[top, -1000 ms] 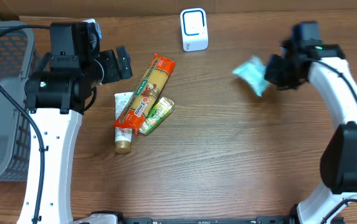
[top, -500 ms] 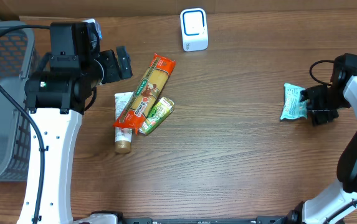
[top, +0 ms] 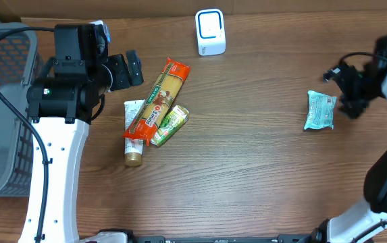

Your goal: Scan the item barcode

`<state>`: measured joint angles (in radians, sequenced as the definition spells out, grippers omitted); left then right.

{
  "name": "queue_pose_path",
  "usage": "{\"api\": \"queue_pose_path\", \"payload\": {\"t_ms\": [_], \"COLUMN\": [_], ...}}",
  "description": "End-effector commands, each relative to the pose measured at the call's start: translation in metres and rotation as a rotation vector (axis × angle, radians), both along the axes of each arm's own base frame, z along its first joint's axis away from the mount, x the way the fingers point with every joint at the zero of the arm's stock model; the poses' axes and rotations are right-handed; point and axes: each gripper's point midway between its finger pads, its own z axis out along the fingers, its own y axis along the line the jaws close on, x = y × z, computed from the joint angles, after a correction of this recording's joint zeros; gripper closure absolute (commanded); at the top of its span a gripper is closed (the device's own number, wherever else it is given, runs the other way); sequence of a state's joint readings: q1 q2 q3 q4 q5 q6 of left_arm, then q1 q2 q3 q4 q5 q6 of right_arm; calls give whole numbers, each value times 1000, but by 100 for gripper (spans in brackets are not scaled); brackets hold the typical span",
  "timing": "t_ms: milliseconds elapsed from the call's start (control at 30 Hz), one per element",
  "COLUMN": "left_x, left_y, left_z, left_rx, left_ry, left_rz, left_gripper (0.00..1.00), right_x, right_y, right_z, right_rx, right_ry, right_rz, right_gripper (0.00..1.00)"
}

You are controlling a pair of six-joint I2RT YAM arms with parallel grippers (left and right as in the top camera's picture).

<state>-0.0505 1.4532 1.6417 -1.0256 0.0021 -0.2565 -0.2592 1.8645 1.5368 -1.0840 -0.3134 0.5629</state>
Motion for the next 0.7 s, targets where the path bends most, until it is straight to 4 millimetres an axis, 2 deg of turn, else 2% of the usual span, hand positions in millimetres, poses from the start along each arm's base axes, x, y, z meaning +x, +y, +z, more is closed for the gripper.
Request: {"api": "queue_pose_path", "payload": {"t_ms": [0, 167, 233, 300, 400, 433, 600, 667], "left_x": [1, 1, 1, 1, 1, 1, 1, 1], "left_y": [1, 1, 1, 1, 1, 1, 1, 1], "left_z": [4, 4, 4, 4, 4, 4, 4, 4], "left_rx": [0, 0, 0, 0, 0, 0, 0, 0], "left_ry": [-10, -10, -10, -10, -10, -10, -10, -10], "left_rz": [16, 16, 16, 16, 16, 16, 16, 16], "left_gripper": [0, 0, 0, 0, 0, 0, 0, 1], "right_x": [18, 25, 25, 22, 12, 7, -14, -25], "right_y": [75, 165, 202, 230, 273, 293, 355, 380], "right_z": [41, 42, 38, 29, 13, 6, -25, -46], "right_rx": [74, 106, 95, 75, 72, 83, 100, 97], "right_ry": [-166, -213, -217, -207, -184, -175, -164, -148], "right_rz": [237, 386, 414, 423, 455, 478, 590, 608], "right_gripper": [0, 0, 0, 0, 2, 4, 15, 20]}}
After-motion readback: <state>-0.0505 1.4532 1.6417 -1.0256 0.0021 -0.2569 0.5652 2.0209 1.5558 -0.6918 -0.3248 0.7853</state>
